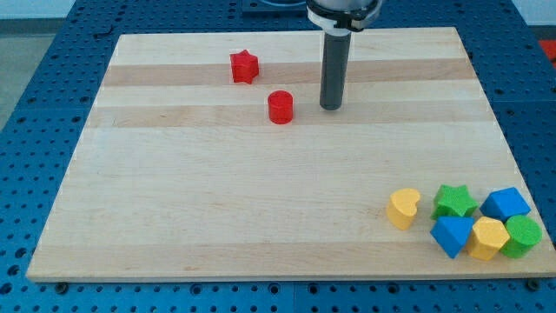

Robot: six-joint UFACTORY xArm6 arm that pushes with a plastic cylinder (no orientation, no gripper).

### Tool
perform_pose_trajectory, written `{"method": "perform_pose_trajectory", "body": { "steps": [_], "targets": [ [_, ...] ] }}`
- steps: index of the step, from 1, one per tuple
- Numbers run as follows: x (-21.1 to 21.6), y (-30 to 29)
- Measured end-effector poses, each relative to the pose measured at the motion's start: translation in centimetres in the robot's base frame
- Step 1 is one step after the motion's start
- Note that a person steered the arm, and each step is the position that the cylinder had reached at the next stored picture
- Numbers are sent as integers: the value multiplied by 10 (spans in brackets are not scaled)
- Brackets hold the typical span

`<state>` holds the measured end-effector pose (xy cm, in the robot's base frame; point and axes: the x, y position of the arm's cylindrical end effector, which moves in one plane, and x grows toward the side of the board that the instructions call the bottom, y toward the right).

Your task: Move the red circle towards the group of blocks

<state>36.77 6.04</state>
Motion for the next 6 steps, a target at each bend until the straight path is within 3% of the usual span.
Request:
{"method": "perform_pose_trajectory", "body": {
  "steps": [3,6],
  "targets": [
    [-16,-98],
    [29,-60]
  ]
}}
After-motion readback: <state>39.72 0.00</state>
